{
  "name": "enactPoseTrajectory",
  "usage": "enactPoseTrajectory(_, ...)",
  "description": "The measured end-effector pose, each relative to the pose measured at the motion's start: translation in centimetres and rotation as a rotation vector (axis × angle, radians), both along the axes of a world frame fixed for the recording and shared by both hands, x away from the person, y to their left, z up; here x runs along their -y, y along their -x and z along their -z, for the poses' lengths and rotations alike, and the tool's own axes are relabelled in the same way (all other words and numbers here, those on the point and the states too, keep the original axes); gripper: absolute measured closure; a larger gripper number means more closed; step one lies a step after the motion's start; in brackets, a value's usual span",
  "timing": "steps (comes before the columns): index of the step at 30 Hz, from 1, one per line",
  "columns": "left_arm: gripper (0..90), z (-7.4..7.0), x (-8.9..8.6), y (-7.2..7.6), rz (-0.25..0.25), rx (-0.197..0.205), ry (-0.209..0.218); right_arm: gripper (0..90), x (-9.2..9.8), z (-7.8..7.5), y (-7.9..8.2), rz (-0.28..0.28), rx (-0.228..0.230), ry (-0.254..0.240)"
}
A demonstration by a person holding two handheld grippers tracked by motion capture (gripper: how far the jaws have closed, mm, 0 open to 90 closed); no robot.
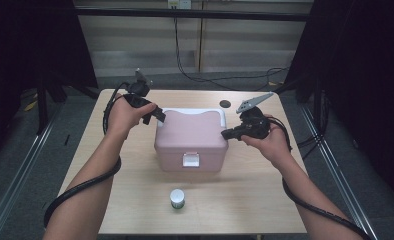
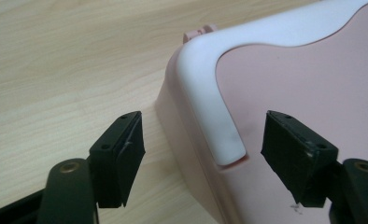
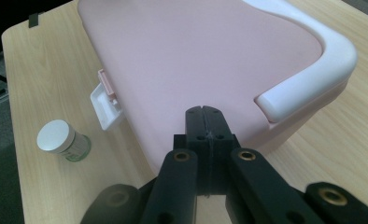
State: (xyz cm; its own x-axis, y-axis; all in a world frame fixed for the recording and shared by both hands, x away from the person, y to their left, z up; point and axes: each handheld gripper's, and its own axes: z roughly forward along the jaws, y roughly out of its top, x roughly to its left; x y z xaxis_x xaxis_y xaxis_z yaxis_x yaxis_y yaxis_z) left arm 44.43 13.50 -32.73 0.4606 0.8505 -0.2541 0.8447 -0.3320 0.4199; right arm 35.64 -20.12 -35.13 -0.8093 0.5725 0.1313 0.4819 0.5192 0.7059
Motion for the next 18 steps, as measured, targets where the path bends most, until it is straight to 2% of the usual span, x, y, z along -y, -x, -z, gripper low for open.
enactPoseTrajectory(5,29.1,-0.1,0.3,-0.2,0.002,0.006,0.011,90.0,0.0,0.0,-0.2,-0.005,-0.015,-0.007)
enactPoseTrajectory(11,29.0,0.2,0.6,-0.5,0.002,0.013,0.03,90.0,0.0,0.0,0.0,-0.006,-0.004,-0.001)
enactPoseTrajectory(18,29.1,0.5,1.1,-0.8,0.007,0.013,0.024,90.0,0.1,0.1,-0.1,-0.006,-0.007,-0.016)
